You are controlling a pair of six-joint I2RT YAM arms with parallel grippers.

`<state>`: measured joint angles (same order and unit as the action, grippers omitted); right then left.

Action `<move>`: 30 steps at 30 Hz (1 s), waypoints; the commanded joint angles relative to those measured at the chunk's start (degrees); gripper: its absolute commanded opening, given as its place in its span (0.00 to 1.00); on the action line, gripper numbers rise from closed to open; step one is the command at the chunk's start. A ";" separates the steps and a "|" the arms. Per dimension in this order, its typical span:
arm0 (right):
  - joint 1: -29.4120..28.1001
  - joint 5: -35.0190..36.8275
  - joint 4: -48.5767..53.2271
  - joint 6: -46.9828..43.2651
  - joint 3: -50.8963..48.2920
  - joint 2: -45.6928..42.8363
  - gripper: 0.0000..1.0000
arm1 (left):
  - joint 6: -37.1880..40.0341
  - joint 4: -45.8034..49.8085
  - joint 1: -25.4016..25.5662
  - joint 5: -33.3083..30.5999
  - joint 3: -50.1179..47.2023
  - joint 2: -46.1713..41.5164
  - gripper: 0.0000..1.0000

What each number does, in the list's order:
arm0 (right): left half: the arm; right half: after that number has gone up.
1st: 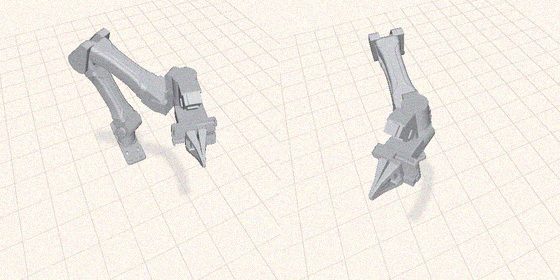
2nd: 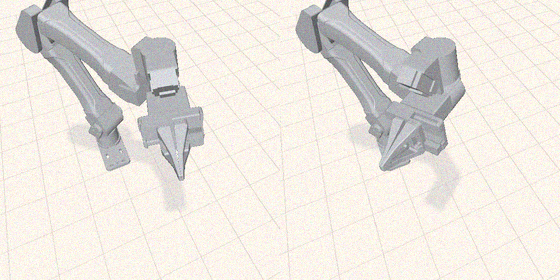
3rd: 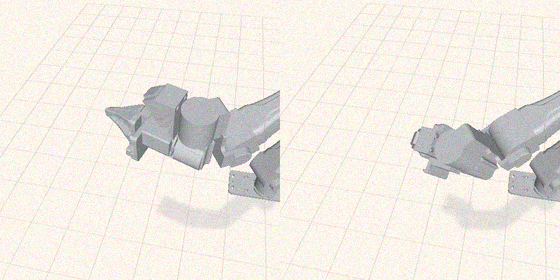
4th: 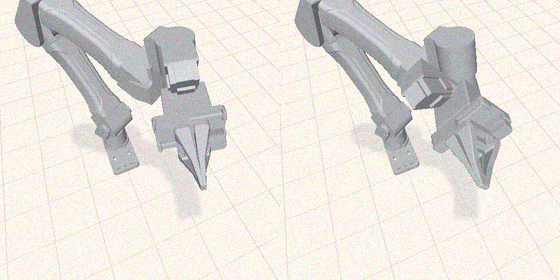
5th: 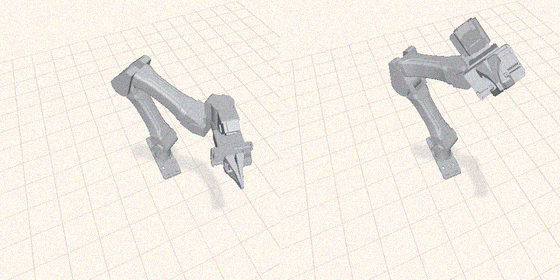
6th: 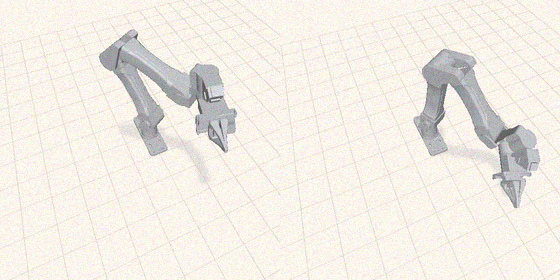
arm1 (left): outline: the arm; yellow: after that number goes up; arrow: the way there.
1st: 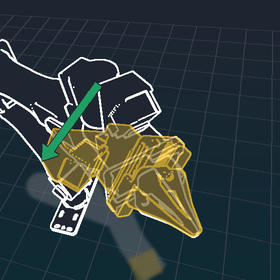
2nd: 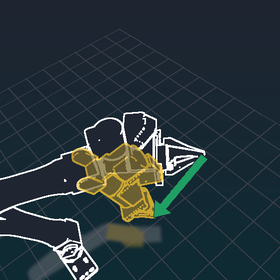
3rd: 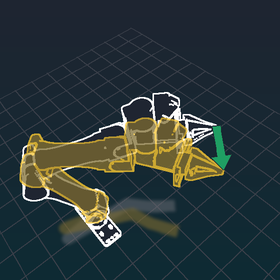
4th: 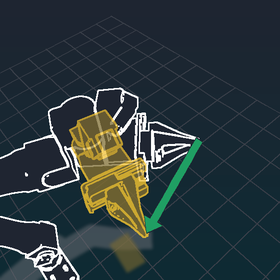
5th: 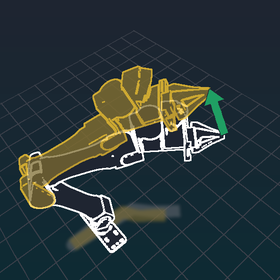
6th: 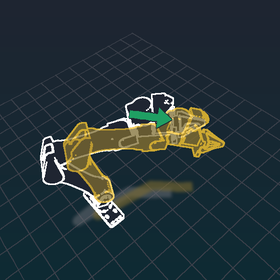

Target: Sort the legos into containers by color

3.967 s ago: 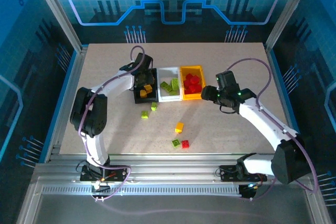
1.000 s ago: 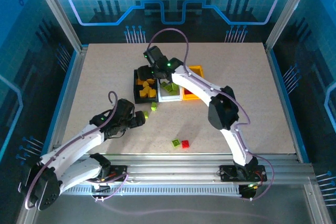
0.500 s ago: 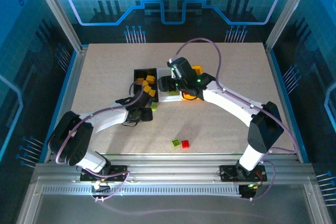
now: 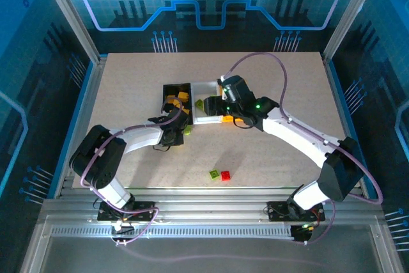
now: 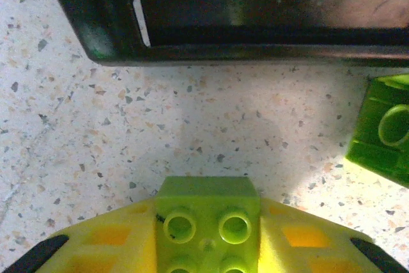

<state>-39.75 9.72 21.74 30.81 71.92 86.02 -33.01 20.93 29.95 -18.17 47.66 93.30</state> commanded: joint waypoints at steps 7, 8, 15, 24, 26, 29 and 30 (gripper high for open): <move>1.52 0.66 -1.70 2.27 -3.22 -2.73 0.75 | -1.90 5.44 0.20 4.13 -0.27 -18.58 0.34; 1.60 0.68 -1.62 2.53 -3.57 -2.95 0.75 | -1.48 6.38 -0.04 3.63 1.37 -19.37 0.34; 2.21 1.09 -0.67 3.72 -6.33 -5.09 0.75 | 1.06 5.12 -6.02 2.74 14.56 -10.36 0.35; 3.39 1.58 1.81 3.93 -8.57 -8.88 0.75 | 2.35 4.85 -10.33 2.67 28.80 7.18 0.35; 3.61 1.62 2.10 3.65 -9.04 -9.58 0.75 | 2.46 4.78 -10.44 3.37 29.97 8.03 0.34; 4.28 1.73 2.43 3.78 -9.97 -10.53 0.75 | 2.19 3.28 -9.99 5.91 29.87 6.74 0.35; 4.56 1.71 2.30 3.95 -10.40 -10.90 0.75 | 2.40 3.24 -9.41 6.66 30.30 6.32 0.35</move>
<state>-36.49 10.13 23.31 33.91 63.05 76.79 -31.86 24.84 19.77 -14.39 75.16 101.51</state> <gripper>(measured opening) 0.752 0.352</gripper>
